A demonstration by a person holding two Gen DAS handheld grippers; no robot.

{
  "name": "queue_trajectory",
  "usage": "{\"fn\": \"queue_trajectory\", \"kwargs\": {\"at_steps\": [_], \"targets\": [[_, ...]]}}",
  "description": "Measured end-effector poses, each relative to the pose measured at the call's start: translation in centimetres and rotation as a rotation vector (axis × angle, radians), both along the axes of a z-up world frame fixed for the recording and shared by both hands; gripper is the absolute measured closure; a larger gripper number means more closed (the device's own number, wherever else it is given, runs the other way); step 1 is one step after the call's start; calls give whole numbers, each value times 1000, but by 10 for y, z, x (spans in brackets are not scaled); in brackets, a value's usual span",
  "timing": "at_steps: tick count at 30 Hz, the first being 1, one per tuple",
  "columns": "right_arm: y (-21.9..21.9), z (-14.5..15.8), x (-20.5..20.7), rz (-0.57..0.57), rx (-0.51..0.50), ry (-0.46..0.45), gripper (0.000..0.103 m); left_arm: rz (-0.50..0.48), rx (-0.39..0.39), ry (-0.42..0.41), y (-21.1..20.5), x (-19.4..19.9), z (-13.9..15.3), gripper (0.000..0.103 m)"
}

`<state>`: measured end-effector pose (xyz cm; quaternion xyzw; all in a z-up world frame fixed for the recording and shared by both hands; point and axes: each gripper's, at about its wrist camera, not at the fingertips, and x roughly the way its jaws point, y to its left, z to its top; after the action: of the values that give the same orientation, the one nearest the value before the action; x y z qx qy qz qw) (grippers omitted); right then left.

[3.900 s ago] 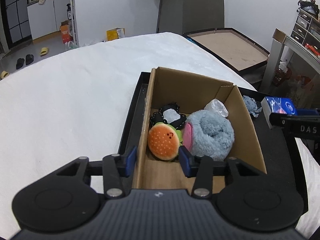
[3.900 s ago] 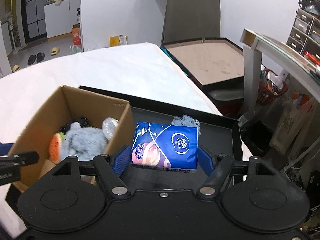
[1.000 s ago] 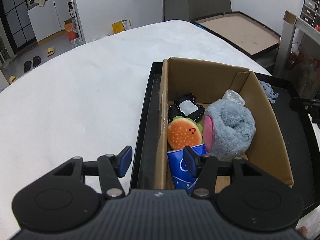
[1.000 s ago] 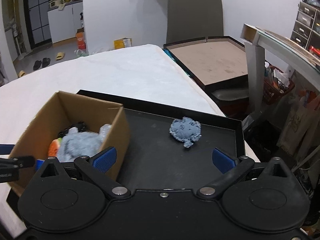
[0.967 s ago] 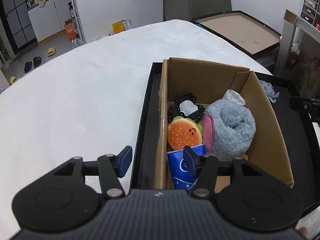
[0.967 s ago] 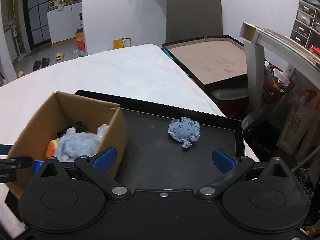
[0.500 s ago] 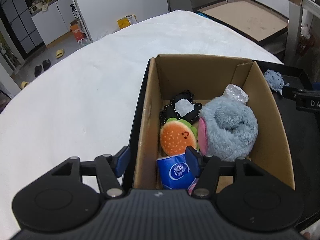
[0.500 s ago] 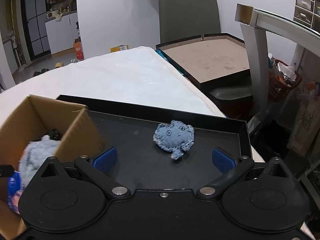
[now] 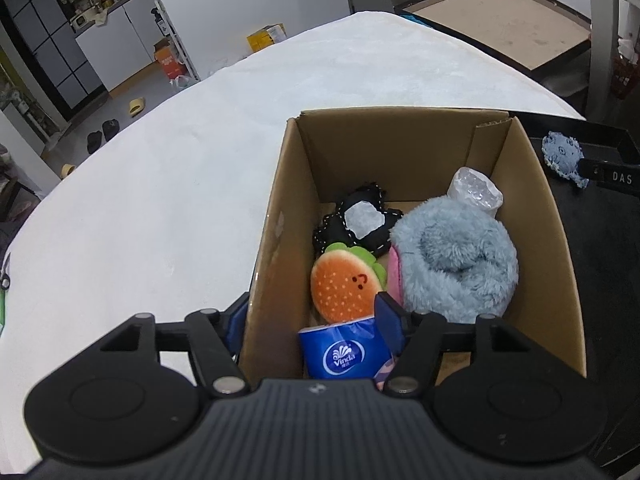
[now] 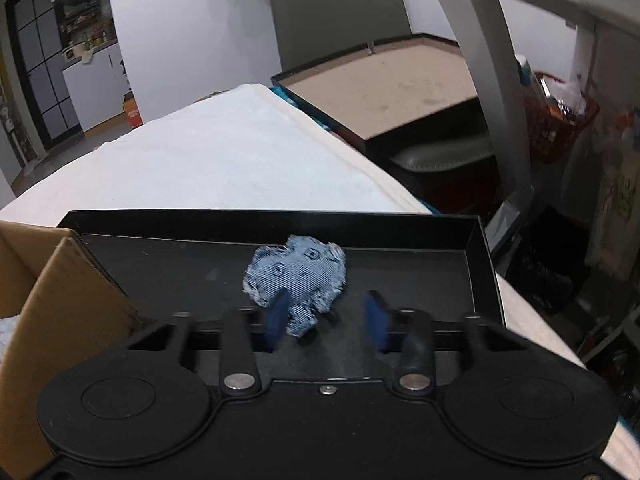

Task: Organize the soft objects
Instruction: 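Reach the right gripper to the blue denim plush and grasp it, then carry the blue denim plush into the box and open the right gripper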

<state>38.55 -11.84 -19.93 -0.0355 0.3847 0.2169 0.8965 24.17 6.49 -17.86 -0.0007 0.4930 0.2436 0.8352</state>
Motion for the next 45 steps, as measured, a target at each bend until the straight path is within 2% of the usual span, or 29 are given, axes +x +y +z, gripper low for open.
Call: {"fn": "queue_trajectory", "kwargs": {"at_steps": [2,5,11,13,14,15,17,20,28,29,30,31,35,45], "targets": [[-2,0,-1,2,11,0,95,-3,10,4,-1,0,-1,38],[-6,2,-4,7,27,-6,102,-6,14,7,-2,1,-1,38],[-9,8,-7,13,48,3,103,-11,15,11,-4,0,1,38],[-9,8,-2,-17,54,35,99,-15,13,6,-4,-2,3,38],[-10,7,1,-34,64,51,90,-18,16,4,-5,-2,4,38],[-10,7,2,-46,75,60,71,-20,19,4,-5,-3,4,38],[-12,6,2,-62,92,44,55,-24,22,7,-5,-4,5,38],[-13,3,4,-60,115,56,55,-26,25,11,-5,-5,4,38],[-13,-9,16,-73,121,83,69,-26,35,25,-7,0,1,38],[-11,-11,16,-64,116,87,77,-26,35,27,-8,0,0,38],[-10,-12,15,-54,110,86,92,-23,37,27,-8,0,0,38],[-9,-12,15,-44,104,91,100,-20,38,28,-8,0,0,38],[-11,-5,7,-27,80,58,102,-18,40,29,-8,1,1,38],[-29,20,-16,-48,86,50,102,-14,20,19,-7,-11,0,38]]}}
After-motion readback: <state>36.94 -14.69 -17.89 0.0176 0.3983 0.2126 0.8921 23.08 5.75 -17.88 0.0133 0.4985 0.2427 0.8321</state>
